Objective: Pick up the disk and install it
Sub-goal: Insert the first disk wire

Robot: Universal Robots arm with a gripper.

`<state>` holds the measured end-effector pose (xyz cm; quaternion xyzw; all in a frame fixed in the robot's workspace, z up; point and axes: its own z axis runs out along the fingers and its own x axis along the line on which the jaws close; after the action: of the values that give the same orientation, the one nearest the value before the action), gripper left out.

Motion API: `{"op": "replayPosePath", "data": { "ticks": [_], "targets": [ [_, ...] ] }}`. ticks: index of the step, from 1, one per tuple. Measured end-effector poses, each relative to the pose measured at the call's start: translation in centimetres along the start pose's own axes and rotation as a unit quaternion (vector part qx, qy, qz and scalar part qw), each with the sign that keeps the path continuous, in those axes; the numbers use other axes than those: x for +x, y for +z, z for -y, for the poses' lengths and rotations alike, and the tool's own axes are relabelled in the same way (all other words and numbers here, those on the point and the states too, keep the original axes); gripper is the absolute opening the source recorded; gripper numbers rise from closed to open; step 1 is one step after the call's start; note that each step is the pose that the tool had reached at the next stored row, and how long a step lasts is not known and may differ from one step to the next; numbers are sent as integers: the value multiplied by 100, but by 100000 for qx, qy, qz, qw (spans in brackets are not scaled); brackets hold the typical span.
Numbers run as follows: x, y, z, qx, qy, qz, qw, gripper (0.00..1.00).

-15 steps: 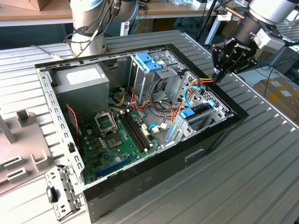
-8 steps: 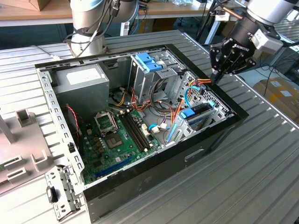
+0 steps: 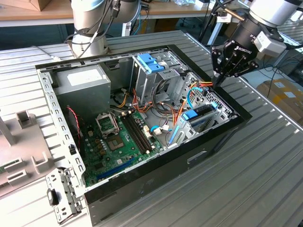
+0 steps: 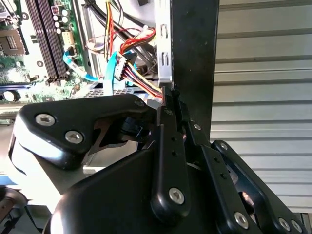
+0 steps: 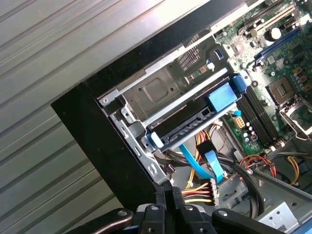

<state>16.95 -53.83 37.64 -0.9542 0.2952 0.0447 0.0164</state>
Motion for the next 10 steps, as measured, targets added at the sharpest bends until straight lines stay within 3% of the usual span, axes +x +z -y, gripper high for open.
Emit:
{"op": "replayPosePath", "data": {
  "ticks": [4,10],
  "targets": [
    [22,10,-43,21,186,9,100000,17],
    [29,34,-50,203,2195,-12,99976,17]
  ]
}}
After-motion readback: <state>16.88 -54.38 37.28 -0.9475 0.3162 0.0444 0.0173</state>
